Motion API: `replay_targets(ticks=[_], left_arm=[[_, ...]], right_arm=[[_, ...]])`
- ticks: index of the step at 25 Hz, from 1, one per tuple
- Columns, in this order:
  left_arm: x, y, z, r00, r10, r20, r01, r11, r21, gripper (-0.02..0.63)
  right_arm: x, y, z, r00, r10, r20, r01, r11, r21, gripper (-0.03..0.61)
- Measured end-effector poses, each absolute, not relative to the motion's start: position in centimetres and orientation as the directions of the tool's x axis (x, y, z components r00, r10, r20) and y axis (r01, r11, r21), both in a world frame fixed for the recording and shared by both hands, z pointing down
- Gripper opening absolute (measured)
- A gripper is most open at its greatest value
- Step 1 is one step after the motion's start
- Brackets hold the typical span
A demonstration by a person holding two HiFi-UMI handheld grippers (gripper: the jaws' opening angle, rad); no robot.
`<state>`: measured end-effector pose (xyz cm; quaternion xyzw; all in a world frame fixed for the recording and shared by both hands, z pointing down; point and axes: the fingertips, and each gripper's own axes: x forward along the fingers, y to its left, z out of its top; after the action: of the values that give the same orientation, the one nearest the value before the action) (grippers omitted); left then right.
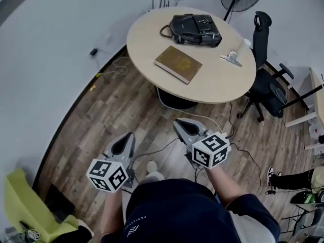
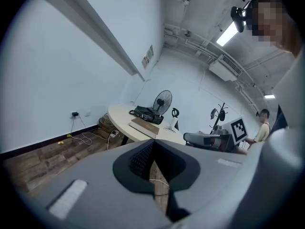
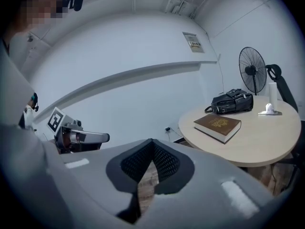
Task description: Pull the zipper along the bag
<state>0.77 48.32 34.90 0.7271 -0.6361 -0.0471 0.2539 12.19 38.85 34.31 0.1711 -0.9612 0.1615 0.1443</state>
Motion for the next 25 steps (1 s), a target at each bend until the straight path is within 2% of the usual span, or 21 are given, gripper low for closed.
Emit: replay_targets(ticks=[12,25], left_arm=[[-6.2,43.0,35.6,0.217,-0.941,0.260,-0.896,-0.087,0.435,0.015],[-9.7,27.2,34.7,0.329,-0.911,0.250,-0.901,-0.223,0.372,0.015]], right_arm=[[5.7,33.1,34.7,-0.872,-0.336,0.356,-0.423,0.882,-0.206,0.003],[2.1,18.4,34.7,-0.846,-0.424,0.325,-0.494,0.851,-0.178,0.003]])
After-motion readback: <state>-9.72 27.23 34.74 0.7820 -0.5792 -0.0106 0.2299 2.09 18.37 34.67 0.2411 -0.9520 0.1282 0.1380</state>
